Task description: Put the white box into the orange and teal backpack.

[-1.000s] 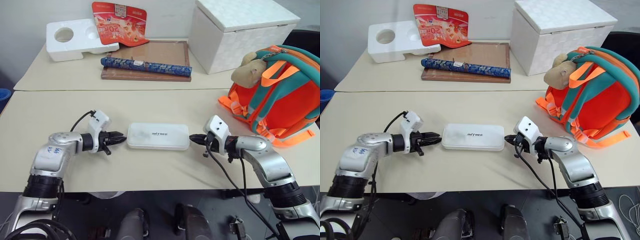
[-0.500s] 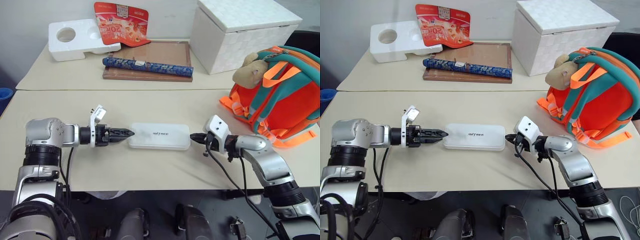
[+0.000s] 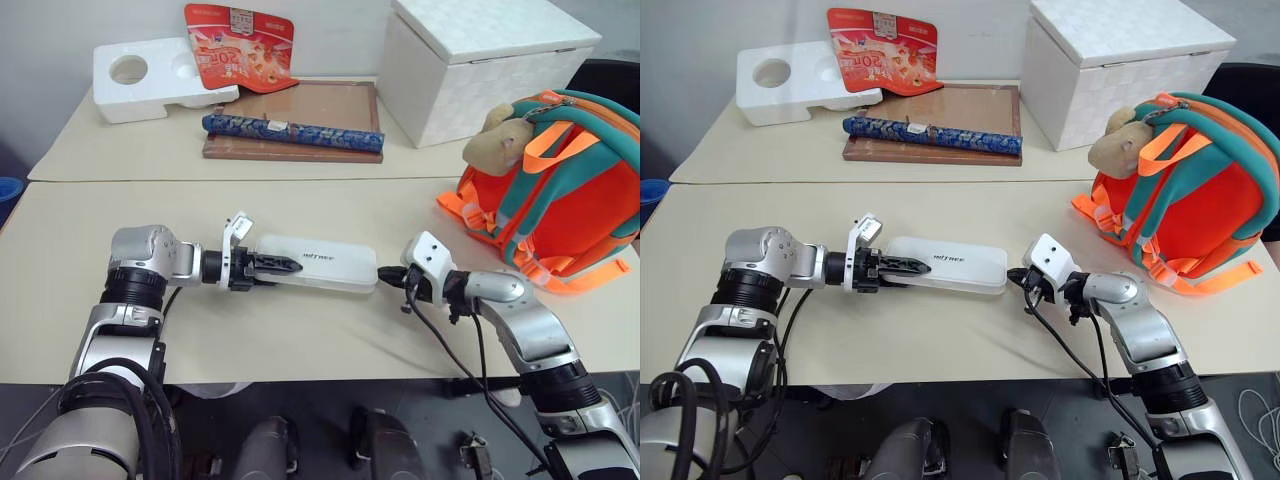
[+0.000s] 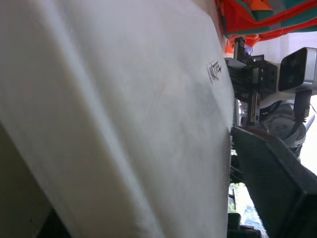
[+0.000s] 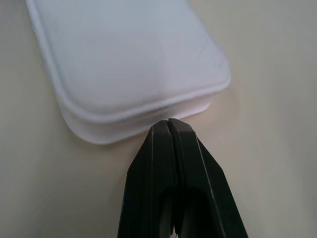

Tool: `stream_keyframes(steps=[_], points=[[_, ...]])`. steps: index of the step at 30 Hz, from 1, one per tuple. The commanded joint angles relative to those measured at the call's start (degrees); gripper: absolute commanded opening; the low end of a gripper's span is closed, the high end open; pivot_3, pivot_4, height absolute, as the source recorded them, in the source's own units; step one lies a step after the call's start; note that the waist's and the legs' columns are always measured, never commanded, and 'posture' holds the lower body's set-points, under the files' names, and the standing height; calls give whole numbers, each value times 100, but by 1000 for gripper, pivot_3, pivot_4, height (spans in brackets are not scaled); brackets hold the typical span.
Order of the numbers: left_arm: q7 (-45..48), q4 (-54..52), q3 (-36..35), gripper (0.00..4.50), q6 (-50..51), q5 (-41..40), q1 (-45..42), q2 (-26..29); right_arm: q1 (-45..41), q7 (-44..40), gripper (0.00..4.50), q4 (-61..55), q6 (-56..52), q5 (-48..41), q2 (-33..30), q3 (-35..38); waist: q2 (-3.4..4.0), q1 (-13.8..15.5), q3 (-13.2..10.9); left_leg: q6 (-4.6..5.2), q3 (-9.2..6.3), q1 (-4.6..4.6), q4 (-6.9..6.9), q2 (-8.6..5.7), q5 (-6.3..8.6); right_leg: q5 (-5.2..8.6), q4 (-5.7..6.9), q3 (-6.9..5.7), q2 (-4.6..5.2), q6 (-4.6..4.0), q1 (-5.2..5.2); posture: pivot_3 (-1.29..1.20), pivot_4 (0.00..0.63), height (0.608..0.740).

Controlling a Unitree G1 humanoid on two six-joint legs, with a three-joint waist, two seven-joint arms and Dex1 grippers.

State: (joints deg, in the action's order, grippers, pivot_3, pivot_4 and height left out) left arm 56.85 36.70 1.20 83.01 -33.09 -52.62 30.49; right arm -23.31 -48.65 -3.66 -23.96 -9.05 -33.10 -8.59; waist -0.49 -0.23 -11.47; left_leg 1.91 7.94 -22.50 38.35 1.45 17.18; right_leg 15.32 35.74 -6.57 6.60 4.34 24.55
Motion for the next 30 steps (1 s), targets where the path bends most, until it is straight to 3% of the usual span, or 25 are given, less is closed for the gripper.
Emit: stream_keyframes(steps=[1, 4, 11, 14, 18, 22, 25, 28, 30], points=[[204, -150, 15, 2013, 74, -138, -125, 109, 29, 23, 0, -171, 102, -12, -9, 64, 0, -5, 0, -1, 9, 3, 0, 4, 1, 0, 1, 0, -3, 0, 1, 0, 150, 740], [344, -413, 12, 1429, 170, -271, -53, 249, 120, 71, 0, -293, 86, -39, -17, 125, -1, -11, 0, -2, 21, 13, 1, 6, 1, 0, 7, 5, -3, 0, 1, 0, 150, 740], [146, -753, -520, 1427, 347, -515, 44, 332, 474, 371, 0, -822, -148, -210, -103, 595, -2, -3, -1, -7, 26, 12, 0, 11, 5, 1, 8, 38, -5, -2, 10, 0, 150, 740], [-12, -1409, -1127, 1427, 750, -912, 131, 280, 1013, 495, 0, -1606, -935, -864, -299, 1670, -5, 12, -3, -6, 28, 9, 0, 11, 5, 1, 9, 43, -2, -2, 13, 0, 150, 740], [-384, -2128, -1792, 1426, 949, -1543, 260, 197, 1664, 609, 868, -2369, -1946, -1723, -576, 3117, -11, 58, -5, -2, 14, -6, 13, 11, 11, 0, 2, 39, 4, -1, 10, 0, 150, 740], [-824, -2922, -2268, 1426, 949, -2177, 374, 160, 1739, 973, 2200, -2508, -2950, -2464, -841, 4566, -13, 28, -5, 1, 17, 10, 21, 14, 22, -1, -6, 46, 14, 1, -4, 0, 150, 740], [-1203, -3210, -2507, 1426, 949, -2611, 362, 93, 1139, 1619, 3314, -2180, -3419, -2718, -752, 4901, -14, -8, -6, -9, 29, 27, 18, 25, 27, -1, -6, 59, 10, 0, -3, 0, 150, 740], [-1537, -3465, -2675, 1426, 949, -2837, 325, -6, 553, 2179, 4216, -1753, -3456, -2650, -464, 4668, -14, -19, -6, -23, 33, 34, 14, 34, 26, 3, -1, 61, 4, -7, 0, 0, 150, 740], [-1779, -3504, -2777, 1426, 949, -2956, 286, -73, 151, 2441, 4486, -1439, -3447, -2678, -173, 4462, -14, -14, -5, -29, 34, 35, 8, 33, 23, 6, 3, 62, 1, -11, 4, 0, 150, 740]])
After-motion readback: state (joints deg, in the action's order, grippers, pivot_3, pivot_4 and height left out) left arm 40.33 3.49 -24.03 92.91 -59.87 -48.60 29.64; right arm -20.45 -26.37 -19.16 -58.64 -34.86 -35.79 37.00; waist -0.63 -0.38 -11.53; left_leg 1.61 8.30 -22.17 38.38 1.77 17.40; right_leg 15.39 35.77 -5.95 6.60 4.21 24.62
